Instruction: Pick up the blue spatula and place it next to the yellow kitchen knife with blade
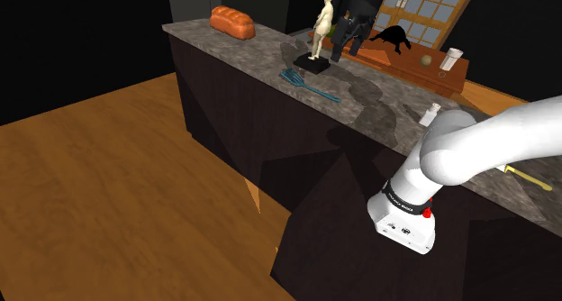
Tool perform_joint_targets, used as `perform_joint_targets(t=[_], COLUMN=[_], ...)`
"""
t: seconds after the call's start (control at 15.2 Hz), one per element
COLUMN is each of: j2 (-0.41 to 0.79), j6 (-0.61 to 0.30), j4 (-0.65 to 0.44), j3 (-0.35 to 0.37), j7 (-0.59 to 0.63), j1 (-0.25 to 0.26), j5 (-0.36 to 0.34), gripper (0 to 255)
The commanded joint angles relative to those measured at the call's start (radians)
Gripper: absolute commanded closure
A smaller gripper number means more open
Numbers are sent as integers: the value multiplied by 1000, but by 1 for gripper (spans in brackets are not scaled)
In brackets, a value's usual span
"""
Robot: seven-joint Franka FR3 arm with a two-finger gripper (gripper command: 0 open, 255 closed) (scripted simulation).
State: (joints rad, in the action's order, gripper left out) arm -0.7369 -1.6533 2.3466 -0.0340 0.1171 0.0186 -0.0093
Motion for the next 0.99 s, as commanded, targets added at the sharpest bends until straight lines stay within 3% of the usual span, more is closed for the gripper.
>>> perform_joint_targets(t=[0.0, 0.46, 0.92], j2=[0, 125, 316], j6=[0, -189, -374], j4=[0, 54, 38], j3=[0, -119, -238], j7=[0, -144, -294], j1=[0, -28, -41], j5=[0, -53, -63], gripper=[0, 0, 0])
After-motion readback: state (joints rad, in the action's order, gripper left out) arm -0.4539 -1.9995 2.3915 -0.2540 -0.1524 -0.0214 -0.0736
